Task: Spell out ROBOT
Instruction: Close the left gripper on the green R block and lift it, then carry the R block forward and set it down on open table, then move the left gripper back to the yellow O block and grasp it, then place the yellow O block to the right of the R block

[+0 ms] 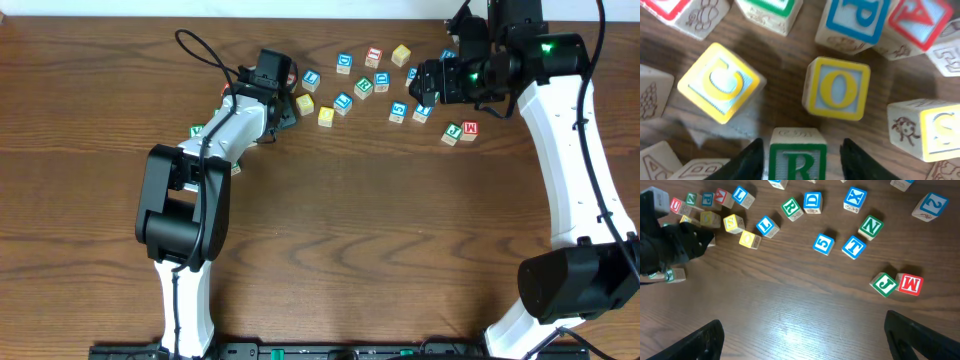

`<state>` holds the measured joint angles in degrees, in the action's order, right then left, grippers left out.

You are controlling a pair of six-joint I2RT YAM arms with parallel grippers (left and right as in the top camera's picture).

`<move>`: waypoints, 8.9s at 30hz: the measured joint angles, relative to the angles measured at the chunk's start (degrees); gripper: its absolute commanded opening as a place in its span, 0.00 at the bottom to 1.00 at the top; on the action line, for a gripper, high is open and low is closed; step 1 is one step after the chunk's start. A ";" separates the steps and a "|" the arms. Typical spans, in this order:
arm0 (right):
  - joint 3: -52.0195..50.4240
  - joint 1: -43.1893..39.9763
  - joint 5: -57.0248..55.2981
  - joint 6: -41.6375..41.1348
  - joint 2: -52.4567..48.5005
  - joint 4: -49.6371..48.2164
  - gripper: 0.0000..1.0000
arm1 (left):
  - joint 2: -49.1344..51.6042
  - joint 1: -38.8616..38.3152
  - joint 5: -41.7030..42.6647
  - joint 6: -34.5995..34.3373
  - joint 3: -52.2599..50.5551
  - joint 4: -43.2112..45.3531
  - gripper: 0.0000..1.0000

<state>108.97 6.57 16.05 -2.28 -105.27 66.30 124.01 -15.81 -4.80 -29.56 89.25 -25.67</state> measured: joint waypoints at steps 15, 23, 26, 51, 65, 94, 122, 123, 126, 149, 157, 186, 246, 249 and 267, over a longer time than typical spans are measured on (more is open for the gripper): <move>0.00 0.00 0.02 0.00 0.00 0.17 0.99 | 0.00 0.00 -0.09 0.90 0.00 0.09 0.27; 0.00 0.00 0.00 0.00 0.00 0.11 0.99 | -0.96 0.00 -0.07 1.22 0.00 -2.91 0.27; 0.00 0.00 0.00 0.00 0.00 0.09 0.99 | -3.52 0.00 0.00 2.03 -0.22 -5.86 0.27; 0.00 0.00 0.00 0.00 0.00 -0.31 0.99 | -13.42 -4.63 6.84 10.73 -9.51 -18.53 0.25; 0.00 0.00 0.00 0.00 0.00 -1.44 0.99 | -13.42 -7.02 10.51 13.25 -12.31 -9.22 0.25; 0.00 0.00 0.00 0.00 0.00 -1.77 0.99 | -10.62 -10.88 10.84 11.56 -12.31 -4.42 0.25; 0.00 0.00 0.00 -0.02 0.00 -1.86 0.99 | -9.33 -10.88 10.84 11.39 -12.31 -1.01 0.42; 0.00 0.00 0.00 0.00 0.00 -1.86 0.99 | -9.33 -10.88 10.84 11.39 -12.31 -1.01 0.42; 0.00 0.00 0.00 0.00 0.00 -1.86 0.99 | -9.33 -10.88 10.84 11.39 -12.31 -1.01 0.42; 0.00 0.00 0.00 0.00 0.00 -1.44 0.99 | -12.72 -1.05 6.51 14.21 14.32 -10.45 0.43; 0.00 0.17 0.31 0.00 0.00 -1.03 0.99 | -3.52 -0.46 2.14 15.82 23.37 -13.75 0.43; 0.00 0.37 0.68 0.00 0.00 -0.50 0.99 | 10.27 -0.59 -0.26 7.10 23.37 -14.86 0.56; 0.00 -0.68 -1.09 -1.01 0.00 -0.63 0.99 | 1.25 -5.38 4.90 6.64 23.34 -28.48 0.30; 0.00 -2.45 -1.73 -2.86 0.00 -0.96 0.99 | 1.25 -7.82 5.77 6.64 23.34 -30.01 0.30; 0.00 -12.76 -2.97 -7.56 0.00 0.39 0.99 | 1.25 -17.33 7.08 2.80 15.43 -28.04 0.30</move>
<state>108.97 -6.20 13.08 -9.85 -105.27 66.70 125.25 -33.15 2.28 -26.76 104.68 -53.71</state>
